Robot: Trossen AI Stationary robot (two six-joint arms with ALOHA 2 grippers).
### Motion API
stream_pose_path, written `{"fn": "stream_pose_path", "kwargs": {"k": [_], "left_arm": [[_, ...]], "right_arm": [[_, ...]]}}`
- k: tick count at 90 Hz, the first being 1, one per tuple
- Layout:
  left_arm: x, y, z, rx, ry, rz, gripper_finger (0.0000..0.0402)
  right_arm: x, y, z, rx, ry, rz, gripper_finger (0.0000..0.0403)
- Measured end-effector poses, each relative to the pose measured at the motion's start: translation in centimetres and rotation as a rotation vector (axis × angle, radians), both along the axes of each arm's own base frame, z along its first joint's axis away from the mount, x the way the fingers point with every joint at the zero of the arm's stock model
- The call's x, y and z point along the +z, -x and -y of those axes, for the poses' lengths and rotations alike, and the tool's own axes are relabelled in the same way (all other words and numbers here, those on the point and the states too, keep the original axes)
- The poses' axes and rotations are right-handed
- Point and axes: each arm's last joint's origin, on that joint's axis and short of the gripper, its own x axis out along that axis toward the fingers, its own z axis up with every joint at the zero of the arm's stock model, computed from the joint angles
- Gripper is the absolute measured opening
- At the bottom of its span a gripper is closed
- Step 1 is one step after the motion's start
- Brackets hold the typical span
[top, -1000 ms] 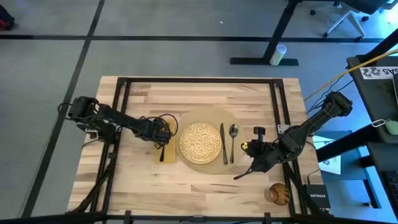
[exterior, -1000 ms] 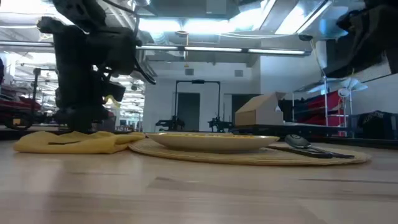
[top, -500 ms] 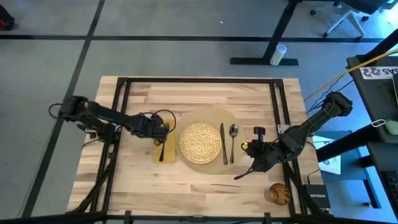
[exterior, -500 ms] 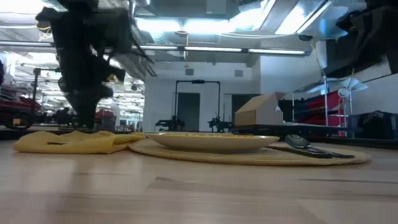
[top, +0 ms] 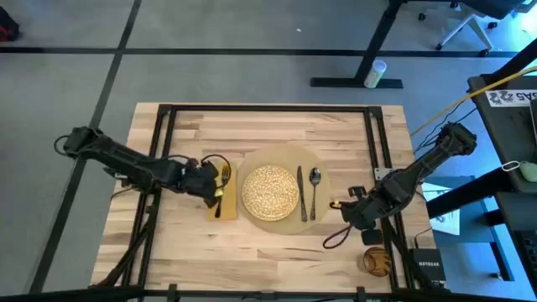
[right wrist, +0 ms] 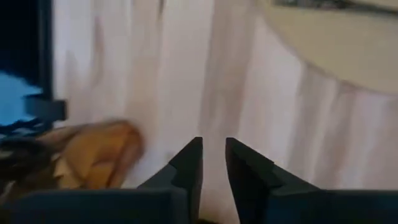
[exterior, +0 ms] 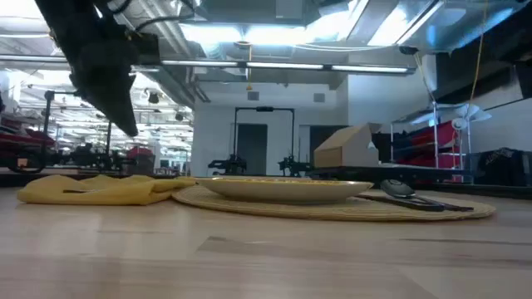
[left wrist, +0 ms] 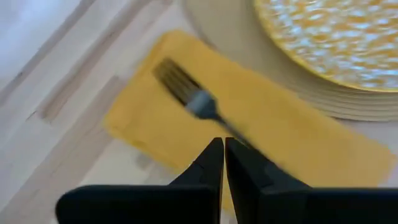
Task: Set table place
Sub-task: Put the brown cup to the top right of the woven mat
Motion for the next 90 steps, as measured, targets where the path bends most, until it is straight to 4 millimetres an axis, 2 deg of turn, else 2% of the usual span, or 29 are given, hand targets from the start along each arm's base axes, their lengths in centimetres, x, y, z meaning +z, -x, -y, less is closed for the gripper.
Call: {"fn": "stream_pose_path", "kwargs": {"k": [14,27,37,58,79,90], "left_arm": [[0.0,0.0,0.4,-0.019,0.002,0.006,0.0000],[0.0,0.1,0.5,-0.022,0.002,0.006,0.0000],[0.0,0.1,0.5,-0.022,0.002,0.006,0.0000],[0.0,0.1,0.5,-0.023,0.001,0.006,0.0000],[0.0,0.1,0.5,-0.023,0.001,0.005,0.0000],[0.0,0.1,0.5,-0.025,0.000,0.004,0.0000]], "right_arm": [[2.4,0.2,0.1,-0.025,-0.009,-0.053,0.0064],[5.3,0.0,0.0,-0.089,-0.032,-0.003,0.0068],[6.3,-0.3,-0.3,-0.126,-0.070,0.007,0.0087],[5.5,0.0,-2.6,-0.075,-0.132,-0.135,0.0126],[4.2,1.3,-5.5,-0.072,-0.072,-0.226,0.0128],[3.3,1.8,-6.8,-0.080,0.009,-0.209,0.0128]]}}
